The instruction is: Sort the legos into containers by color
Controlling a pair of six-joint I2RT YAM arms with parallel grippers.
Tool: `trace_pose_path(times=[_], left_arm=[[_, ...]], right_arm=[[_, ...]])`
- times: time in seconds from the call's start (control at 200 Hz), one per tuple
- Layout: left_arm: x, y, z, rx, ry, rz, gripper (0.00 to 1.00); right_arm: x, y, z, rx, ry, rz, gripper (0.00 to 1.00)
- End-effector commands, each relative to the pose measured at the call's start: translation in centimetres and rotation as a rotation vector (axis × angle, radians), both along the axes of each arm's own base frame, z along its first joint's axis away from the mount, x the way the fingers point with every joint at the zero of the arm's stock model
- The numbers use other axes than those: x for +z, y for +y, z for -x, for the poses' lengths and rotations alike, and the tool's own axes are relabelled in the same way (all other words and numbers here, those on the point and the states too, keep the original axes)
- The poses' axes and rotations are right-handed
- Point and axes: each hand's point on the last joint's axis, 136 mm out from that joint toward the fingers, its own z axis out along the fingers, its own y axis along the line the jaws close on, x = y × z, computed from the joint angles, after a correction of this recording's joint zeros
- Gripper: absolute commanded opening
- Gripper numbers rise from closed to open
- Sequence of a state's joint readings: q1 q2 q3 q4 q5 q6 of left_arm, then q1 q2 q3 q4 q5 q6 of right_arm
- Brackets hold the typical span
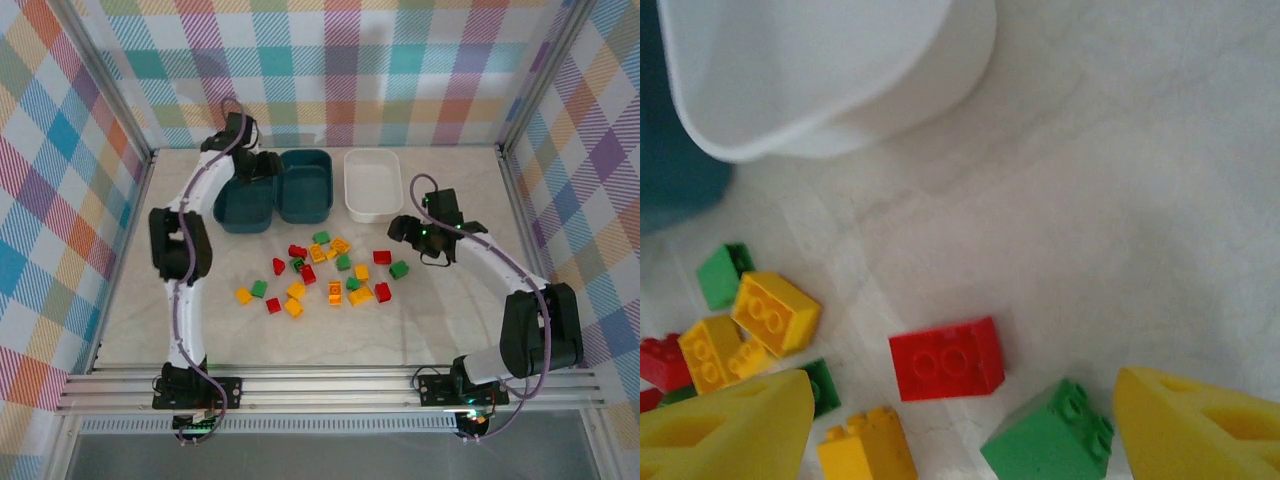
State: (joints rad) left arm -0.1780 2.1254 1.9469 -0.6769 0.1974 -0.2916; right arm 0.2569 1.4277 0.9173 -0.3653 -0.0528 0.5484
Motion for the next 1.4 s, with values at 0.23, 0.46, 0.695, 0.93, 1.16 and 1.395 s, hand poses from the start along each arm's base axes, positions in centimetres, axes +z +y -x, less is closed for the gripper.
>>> trace_pose_path(times=[0.23, 0.46, 0.695, 0.93, 1.16, 1.395], left_arm=[[0.2, 6.0, 14.8, 0.319, -0.111, 0.063, 0.75], [-3.5, 6.1, 20.6, 0.379, -0.06, 0.174, 0.79], [-4.1, 5.8, 21.9, 0.361, -0.054, 0.196, 0.8], [-5.1, 3.9, 21.5, 0.31, -0.009, 0.255, 0.79], [-6.3, 1.1, 21.0, 0.235, 0.04, 0.27, 0.8], [-7.1, -0.9, 20.8, 0.184, 0.069, 0.255, 0.81]], right_arm=[[-4.7, -0.6, 4.0, -0.065, 0.164, 0.126, 0.83], [-7.5, 0.6, 3.9, -0.048, 0.27, 0.11, 0.78], [-8.9, 0.5, 3.4, -0.098, 0.29, 0.126, 0.74], [-9.4, -0.4, 4.0, -0.116, 0.306, 0.169, 0.6], [-8.5, -0.7, 4.6, -0.111, 0.279, 0.169, 0.44], [-8.1, -1.0, 4.3, -0.093, 0.255, 0.191, 0.35]])
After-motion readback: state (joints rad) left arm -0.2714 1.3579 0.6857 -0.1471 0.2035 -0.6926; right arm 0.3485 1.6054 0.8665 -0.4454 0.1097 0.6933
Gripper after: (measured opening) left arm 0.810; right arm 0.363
